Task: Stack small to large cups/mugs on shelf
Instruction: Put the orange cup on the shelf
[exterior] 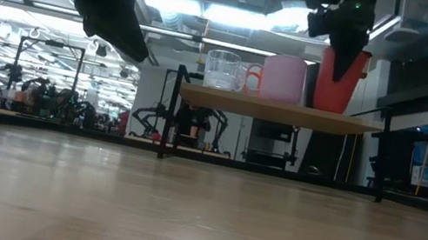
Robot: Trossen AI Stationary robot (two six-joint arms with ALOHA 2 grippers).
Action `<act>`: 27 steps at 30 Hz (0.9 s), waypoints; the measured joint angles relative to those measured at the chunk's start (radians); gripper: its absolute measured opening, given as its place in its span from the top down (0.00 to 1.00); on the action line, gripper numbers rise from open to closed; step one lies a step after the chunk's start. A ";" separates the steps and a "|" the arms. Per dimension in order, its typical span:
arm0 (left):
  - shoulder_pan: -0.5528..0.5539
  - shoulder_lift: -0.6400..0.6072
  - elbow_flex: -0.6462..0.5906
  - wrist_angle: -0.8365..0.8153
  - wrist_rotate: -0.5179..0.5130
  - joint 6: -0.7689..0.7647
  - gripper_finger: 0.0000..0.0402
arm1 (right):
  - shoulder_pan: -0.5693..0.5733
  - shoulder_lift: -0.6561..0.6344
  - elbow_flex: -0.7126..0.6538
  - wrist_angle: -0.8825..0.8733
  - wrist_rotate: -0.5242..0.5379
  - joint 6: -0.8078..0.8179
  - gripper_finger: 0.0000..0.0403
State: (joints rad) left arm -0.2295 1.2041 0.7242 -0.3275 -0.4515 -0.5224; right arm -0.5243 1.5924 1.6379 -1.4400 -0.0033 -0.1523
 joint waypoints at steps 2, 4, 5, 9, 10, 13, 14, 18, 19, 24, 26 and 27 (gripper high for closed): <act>0.000 0.000 0.000 0.000 0.000 0.000 0.79 | -0.005 -0.002 0.000 0.000 0.001 -0.002 0.98; 0.000 0.000 0.000 0.000 0.000 0.000 0.79 | -0.007 -0.002 0.000 0.000 0.002 -0.003 0.95; 0.000 0.000 0.000 0.000 0.000 0.000 0.79 | -0.006 -0.001 0.000 0.000 0.002 -0.006 0.93; 0.000 0.000 0.000 0.000 0.000 0.000 0.79 | -0.006 -0.001 0.000 0.000 0.001 -0.011 0.84; 0.000 0.000 0.000 0.000 0.000 0.000 0.79 | -0.006 -0.001 0.000 0.000 0.004 -0.011 0.83; 0.000 0.000 0.000 0.000 0.000 0.000 0.79 | -0.006 -0.001 0.000 0.000 0.039 -0.010 0.79; 0.000 0.000 0.000 0.000 0.000 0.000 0.79 | -0.006 -0.001 0.000 0.000 0.053 -0.011 0.78; 0.000 0.000 0.000 0.000 0.000 0.000 0.79 | -0.006 -0.001 0.000 0.000 0.070 -0.012 0.75; 0.000 0.000 0.000 0.000 0.000 0.000 0.79 | -0.006 -0.001 0.000 -0.004 0.070 -0.012 0.74; 0.000 0.000 0.000 0.000 0.000 0.000 0.79 | -0.006 -0.002 0.039 -0.036 0.071 -0.011 0.72; 0.000 0.000 0.000 0.000 0.000 0.000 0.79 | -0.006 -0.002 0.080 -0.038 0.071 -0.010 0.71; 0.000 0.000 0.000 0.000 0.000 0.000 0.79 | -0.006 -0.002 0.106 -0.039 0.071 -0.010 0.70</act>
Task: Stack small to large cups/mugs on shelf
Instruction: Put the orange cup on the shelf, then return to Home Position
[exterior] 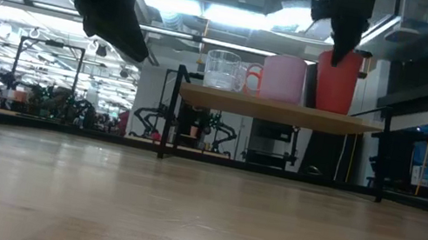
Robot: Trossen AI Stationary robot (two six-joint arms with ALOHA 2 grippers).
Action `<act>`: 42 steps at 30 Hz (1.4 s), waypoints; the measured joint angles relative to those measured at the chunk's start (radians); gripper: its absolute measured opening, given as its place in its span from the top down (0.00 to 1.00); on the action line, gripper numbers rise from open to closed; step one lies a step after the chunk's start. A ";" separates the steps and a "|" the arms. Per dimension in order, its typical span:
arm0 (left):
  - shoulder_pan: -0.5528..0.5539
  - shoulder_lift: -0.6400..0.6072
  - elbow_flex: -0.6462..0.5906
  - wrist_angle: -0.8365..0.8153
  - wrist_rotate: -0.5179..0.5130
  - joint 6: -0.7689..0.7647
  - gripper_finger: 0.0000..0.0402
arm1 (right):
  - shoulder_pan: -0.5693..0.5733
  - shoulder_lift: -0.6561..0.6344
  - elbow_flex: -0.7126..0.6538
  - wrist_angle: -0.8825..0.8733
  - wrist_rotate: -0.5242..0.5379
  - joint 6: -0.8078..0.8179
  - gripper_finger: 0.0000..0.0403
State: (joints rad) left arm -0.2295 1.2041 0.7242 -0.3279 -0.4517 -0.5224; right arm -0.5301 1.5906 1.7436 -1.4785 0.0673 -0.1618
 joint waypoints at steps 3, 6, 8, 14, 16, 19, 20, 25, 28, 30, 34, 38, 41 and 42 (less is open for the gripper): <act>0.000 0.000 0.000 0.000 0.000 0.000 0.79 | 0.003 -0.001 0.083 -0.029 -0.005 0.001 0.68; 0.000 0.000 0.000 0.000 0.000 0.000 0.79 | 0.009 -0.001 0.177 -0.095 -0.005 0.027 0.67; 0.000 0.000 0.000 0.000 0.000 0.000 0.79 | 0.013 -0.008 0.231 -0.090 -0.009 0.063 0.66; 0.000 0.000 0.000 0.000 0.000 -0.003 0.79 | 0.051 -0.107 0.314 -0.093 -0.116 0.164 0.66; 0.000 0.000 0.000 0.000 0.000 -0.009 0.79 | 0.088 -0.163 0.301 -0.088 -0.122 0.191 0.66; 0.000 0.000 0.000 -0.001 0.000 -0.016 0.79 | 0.167 -0.269 0.243 -0.073 -0.110 0.266 0.66; 0.000 0.000 0.000 0.000 0.000 -0.017 0.79 | 0.197 -0.308 0.210 -0.044 -0.097 0.297 0.66; 0.000 0.000 0.000 -0.001 0.000 -0.017 0.79 | 0.314 -0.486 0.023 0.143 -0.065 0.431 0.66; 0.000 0.000 0.000 0.000 0.000 -0.017 0.79 | 0.348 -0.574 -0.085 0.184 -0.066 0.565 0.66; 0.000 0.000 0.000 0.004 0.010 -0.050 0.79 | 0.379 -0.634 -0.188 0.214 0.005 0.603 0.66; -0.006 -0.014 -0.001 -0.055 -0.003 -0.121 0.79 | 0.432 -0.774 -0.455 0.368 0.121 0.677 0.66; -0.068 -0.082 -0.010 -0.099 -0.084 -0.141 0.79 | 0.514 -0.930 -0.757 0.707 0.043 0.641 0.66; -0.135 -0.165 -0.056 -0.006 -0.154 -0.099 0.79 | 0.563 -1.015 -0.950 0.975 -0.023 0.567 0.66; -0.156 -0.197 -0.083 0.038 -0.175 -0.076 0.79 | 0.578 -1.035 -1.006 1.054 -0.034 0.542 0.66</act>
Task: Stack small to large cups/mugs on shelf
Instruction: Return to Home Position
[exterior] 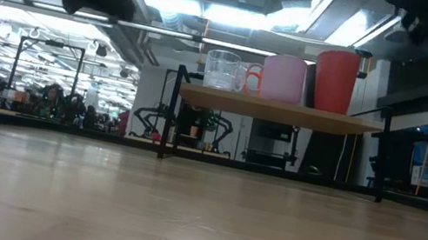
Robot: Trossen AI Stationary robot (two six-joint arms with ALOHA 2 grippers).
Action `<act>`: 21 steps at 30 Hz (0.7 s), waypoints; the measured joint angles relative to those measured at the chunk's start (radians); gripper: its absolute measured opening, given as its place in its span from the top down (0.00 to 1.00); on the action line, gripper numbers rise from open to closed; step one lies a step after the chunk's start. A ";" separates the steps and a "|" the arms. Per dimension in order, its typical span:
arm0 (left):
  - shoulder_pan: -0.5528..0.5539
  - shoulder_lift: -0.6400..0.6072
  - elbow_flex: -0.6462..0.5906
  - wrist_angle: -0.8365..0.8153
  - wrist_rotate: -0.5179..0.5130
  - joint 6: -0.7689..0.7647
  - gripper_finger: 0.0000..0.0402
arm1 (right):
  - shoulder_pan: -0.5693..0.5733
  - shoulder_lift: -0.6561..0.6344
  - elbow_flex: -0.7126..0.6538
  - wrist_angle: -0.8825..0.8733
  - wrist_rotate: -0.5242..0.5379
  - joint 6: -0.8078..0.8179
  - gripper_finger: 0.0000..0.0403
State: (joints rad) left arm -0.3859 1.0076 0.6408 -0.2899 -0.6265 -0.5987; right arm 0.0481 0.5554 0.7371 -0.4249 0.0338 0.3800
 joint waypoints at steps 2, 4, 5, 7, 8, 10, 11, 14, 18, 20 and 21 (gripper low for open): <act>-0.039 -0.062 -0.071 0.107 -0.019 0.058 0.79 | 0.023 -0.040 -0.101 0.119 -0.009 -0.037 0.66; -0.060 -0.125 -0.158 0.242 -0.023 0.122 0.79 | 0.042 -0.069 -0.193 0.222 -0.010 -0.054 0.66; -0.063 -0.155 -0.203 0.318 -0.023 0.157 0.79 | 0.051 -0.082 -0.238 0.269 -0.008 -0.063 0.66; -0.056 -0.216 -0.296 0.467 -0.004 0.221 0.79 | 0.069 -0.098 -0.326 0.370 -0.009 -0.072 0.66; -0.047 -0.240 -0.339 0.551 0.017 0.249 0.79 | 0.078 -0.106 -0.366 0.422 -0.010 -0.075 0.66; -0.017 -0.279 -0.413 0.714 0.071 0.301 0.79 | 0.096 -0.123 -0.440 0.520 -0.010 -0.095 0.66; -0.002 -0.297 -0.444 0.772 0.105 0.327 0.79 | 0.106 -0.130 -0.472 0.571 -0.009 -0.106 0.66; 0.033 -0.340 -0.504 0.863 0.169 0.369 0.79 | 0.124 -0.155 -0.561 0.682 -0.005 -0.145 0.66; 0.055 -0.371 -0.531 0.860 0.174 0.369 0.79 | 0.132 -0.209 -0.641 0.749 -0.002 -0.177 0.66; 0.056 -0.378 -0.534 0.859 0.175 0.377 0.79 | 0.132 -0.245 -0.666 0.741 -0.002 -0.182 0.66; 0.056 -0.381 -0.535 0.859 0.175 0.386 0.79 | 0.132 -0.265 -0.675 0.738 -0.002 -0.187 0.66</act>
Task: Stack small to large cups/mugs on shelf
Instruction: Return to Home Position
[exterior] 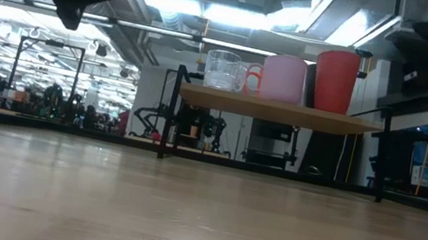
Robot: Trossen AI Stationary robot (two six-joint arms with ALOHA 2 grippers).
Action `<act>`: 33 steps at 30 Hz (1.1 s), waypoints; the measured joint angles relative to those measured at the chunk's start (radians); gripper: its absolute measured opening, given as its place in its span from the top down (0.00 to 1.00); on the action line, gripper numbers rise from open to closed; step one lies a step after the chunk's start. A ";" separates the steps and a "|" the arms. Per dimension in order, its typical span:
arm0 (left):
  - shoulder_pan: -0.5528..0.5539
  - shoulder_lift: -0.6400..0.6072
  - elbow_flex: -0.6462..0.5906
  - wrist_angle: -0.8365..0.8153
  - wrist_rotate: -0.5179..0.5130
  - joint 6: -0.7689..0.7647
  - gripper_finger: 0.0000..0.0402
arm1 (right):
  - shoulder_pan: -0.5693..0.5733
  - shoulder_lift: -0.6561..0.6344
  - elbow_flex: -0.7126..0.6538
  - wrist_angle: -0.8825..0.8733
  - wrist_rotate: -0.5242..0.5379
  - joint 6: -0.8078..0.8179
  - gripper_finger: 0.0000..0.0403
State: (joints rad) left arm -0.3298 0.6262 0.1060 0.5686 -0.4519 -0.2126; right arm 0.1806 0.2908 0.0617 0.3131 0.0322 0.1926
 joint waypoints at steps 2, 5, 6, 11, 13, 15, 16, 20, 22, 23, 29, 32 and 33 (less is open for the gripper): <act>0.000 -0.005 -0.001 -0.001 0.000 0.011 0.79 | 0.000 -0.044 -0.015 -0.002 0.000 -0.019 0.66; 0.000 -0.007 -0.001 -0.006 -0.001 0.013 0.79 | 0.000 -0.104 -0.037 -0.020 0.000 -0.045 0.66; 0.000 -0.007 -0.001 -0.012 -0.002 0.014 0.79 | 0.000 -0.125 -0.043 -0.038 0.001 -0.049 0.66; 0.000 -0.007 -0.001 -0.015 0.002 0.027 0.79 | 0.000 -0.219 -0.055 -0.109 0.006 -0.070 0.66; 0.001 -0.007 -0.001 -0.015 0.003 0.050 0.79 | 0.000 -0.251 -0.055 -0.139 0.031 -0.074 0.66; 0.001 -0.007 0.000 -0.016 0.003 0.067 0.79 | 0.000 -0.280 -0.055 -0.179 0.061 -0.075 0.66; 0.003 -0.011 -0.001 -0.022 0.005 0.066 0.79 | 0.000 -0.291 -0.055 -0.193 0.071 -0.074 0.66; 0.004 -0.102 -0.001 -0.142 0.005 0.053 0.79 | 0.000 -0.290 -0.055 -0.217 0.073 -0.056 0.66; 0.004 -0.171 -0.001 -0.211 0.002 0.033 0.79 | 0.000 -0.290 -0.055 -0.231 0.073 -0.041 0.66; 0.004 -0.204 -0.002 -0.228 0.007 0.027 0.79 | 0.000 -0.290 -0.055 -0.231 0.073 -0.041 0.66; 0.013 -0.347 -0.001 -0.344 0.095 0.082 0.79 | -0.001 -0.290 -0.055 -0.226 0.080 -0.087 0.66; 0.043 -0.386 -0.002 -0.370 0.158 0.085 0.79 | -0.001 -0.291 -0.055 -0.198 0.080 -0.114 0.66; 0.056 -0.393 -0.006 -0.369 0.187 0.086 0.79 | -0.001 -0.291 -0.055 -0.198 0.080 -0.120 0.66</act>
State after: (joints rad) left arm -0.2740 0.2332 0.0996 0.1997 -0.2646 -0.1265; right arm 0.1799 0.0002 0.0070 0.1149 0.1127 0.0729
